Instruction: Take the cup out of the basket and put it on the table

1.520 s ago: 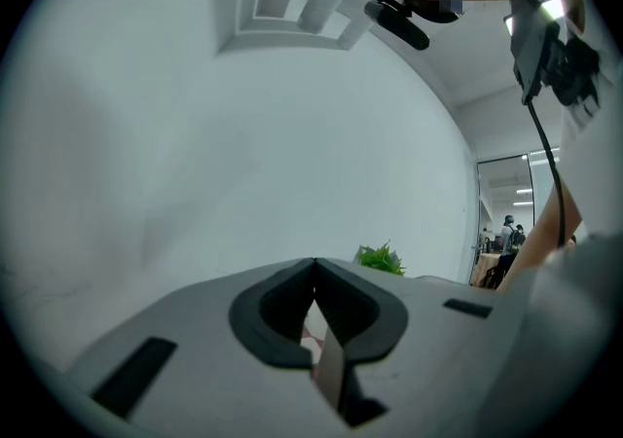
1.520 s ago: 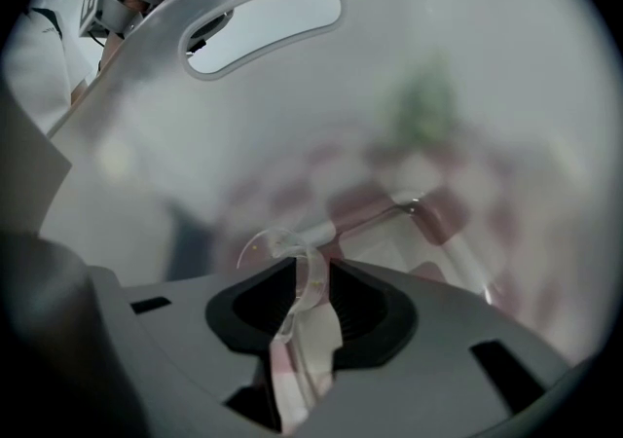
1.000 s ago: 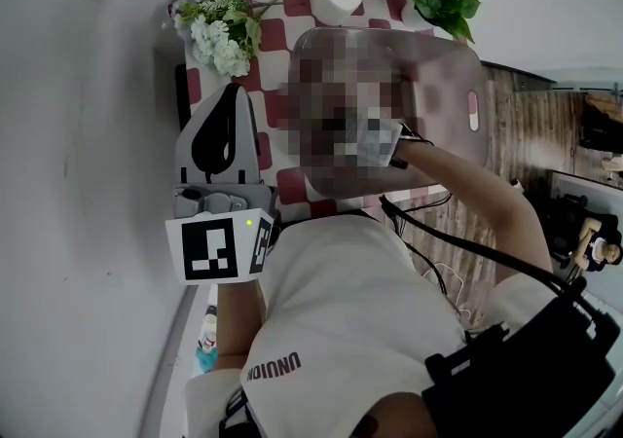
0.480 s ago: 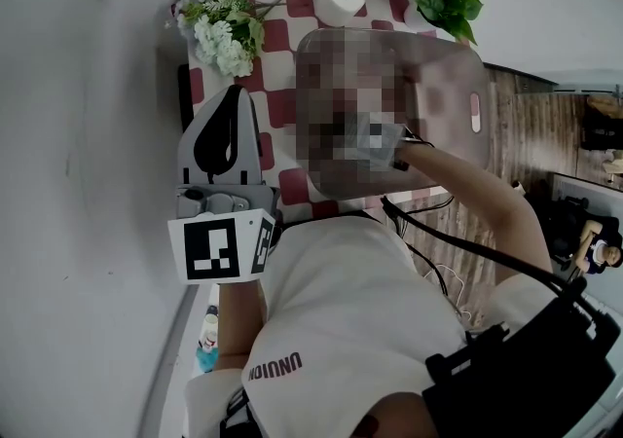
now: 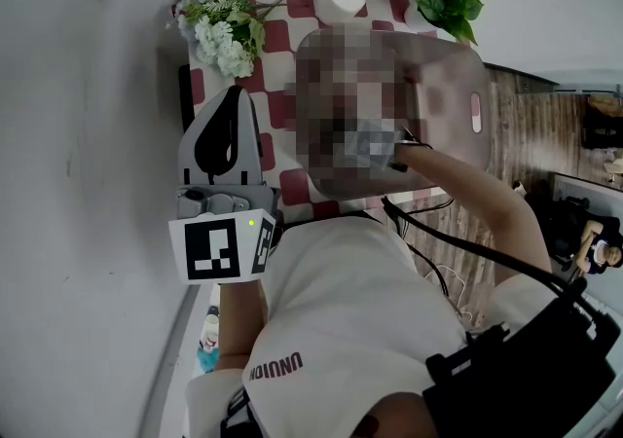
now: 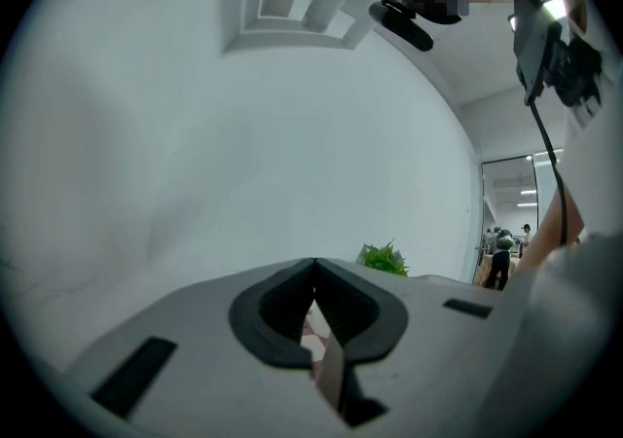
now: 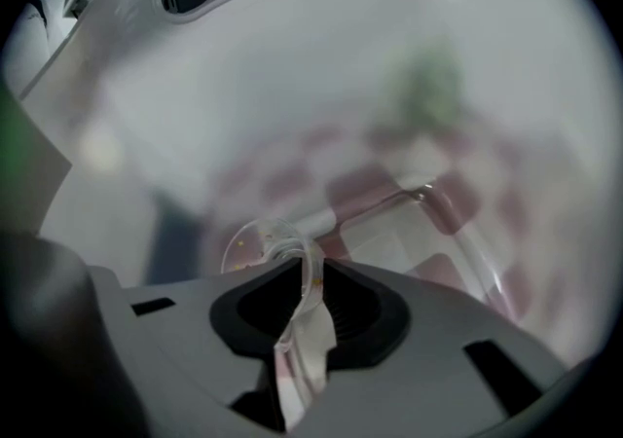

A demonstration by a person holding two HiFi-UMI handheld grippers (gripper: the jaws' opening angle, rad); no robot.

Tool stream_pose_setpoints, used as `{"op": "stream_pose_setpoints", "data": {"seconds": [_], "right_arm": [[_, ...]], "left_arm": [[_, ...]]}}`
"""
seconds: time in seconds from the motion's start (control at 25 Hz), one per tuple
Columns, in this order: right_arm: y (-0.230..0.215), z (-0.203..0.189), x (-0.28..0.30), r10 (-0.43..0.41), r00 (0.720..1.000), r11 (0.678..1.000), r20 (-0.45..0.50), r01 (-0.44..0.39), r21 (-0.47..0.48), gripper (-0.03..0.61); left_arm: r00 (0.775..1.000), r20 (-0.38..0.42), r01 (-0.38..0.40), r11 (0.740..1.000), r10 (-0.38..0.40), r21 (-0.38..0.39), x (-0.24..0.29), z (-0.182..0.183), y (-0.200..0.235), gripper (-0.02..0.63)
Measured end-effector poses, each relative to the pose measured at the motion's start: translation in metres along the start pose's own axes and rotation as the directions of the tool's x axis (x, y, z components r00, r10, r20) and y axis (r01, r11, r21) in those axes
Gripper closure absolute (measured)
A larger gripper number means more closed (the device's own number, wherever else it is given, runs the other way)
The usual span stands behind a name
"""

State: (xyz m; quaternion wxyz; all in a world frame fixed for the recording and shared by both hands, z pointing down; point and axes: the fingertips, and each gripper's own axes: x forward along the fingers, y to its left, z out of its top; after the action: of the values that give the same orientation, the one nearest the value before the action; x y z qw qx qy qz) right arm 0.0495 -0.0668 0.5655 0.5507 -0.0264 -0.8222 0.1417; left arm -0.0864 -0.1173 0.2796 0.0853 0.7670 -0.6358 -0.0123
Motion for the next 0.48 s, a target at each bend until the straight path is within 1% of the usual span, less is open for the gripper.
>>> {"op": "stream_pose_setpoints", "data": {"seconds": [0.48], "right_arm": [[-0.0038, 0.0005, 0.0003, -0.038, 0.999, 0.999, -0.002, 0.038, -0.014, 0.522]], "left_arm": [[1.0, -0.002, 0.001, 1.0, -0.001, 0.002, 0.0005, 0.0001, 0.0001, 0.601]]}}
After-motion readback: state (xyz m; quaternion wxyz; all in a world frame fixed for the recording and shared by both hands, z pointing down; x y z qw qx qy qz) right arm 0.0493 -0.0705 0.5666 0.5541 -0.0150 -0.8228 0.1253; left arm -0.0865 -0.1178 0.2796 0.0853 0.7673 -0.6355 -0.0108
